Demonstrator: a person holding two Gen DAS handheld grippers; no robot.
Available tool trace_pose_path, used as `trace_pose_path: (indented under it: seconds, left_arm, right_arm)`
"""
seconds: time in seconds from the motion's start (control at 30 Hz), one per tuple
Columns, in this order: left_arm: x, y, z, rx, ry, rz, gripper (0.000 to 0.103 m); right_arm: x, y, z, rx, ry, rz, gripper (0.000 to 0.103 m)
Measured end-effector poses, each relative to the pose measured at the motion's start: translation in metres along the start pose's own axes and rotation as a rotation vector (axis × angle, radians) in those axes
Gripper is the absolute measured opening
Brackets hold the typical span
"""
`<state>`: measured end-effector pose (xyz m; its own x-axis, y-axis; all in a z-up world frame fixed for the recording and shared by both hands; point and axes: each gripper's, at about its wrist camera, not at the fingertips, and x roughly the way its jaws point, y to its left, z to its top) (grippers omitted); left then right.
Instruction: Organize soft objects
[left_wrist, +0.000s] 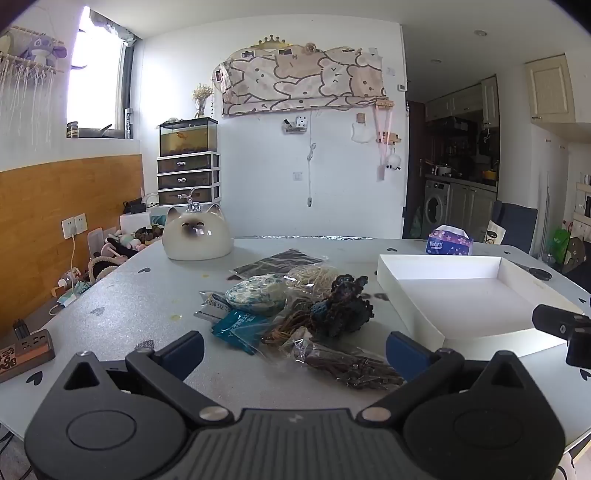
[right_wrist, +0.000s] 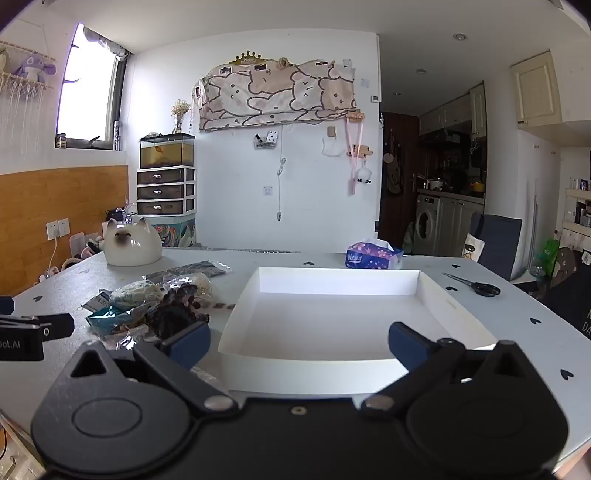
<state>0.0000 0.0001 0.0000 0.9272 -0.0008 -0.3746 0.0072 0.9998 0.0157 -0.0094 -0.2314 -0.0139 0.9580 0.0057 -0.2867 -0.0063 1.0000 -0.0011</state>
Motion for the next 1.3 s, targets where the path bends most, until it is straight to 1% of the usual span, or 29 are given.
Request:
trace_pose_path:
  seconds: [1.3]
  left_arm:
    - [0.0000, -0.0003, -0.0003, 0.004, 0.003, 0.003, 0.103]
  right_arm:
    - [0.0010, -0.0013, -0.0011, 0.002, 0.010, -0.004, 0.103]
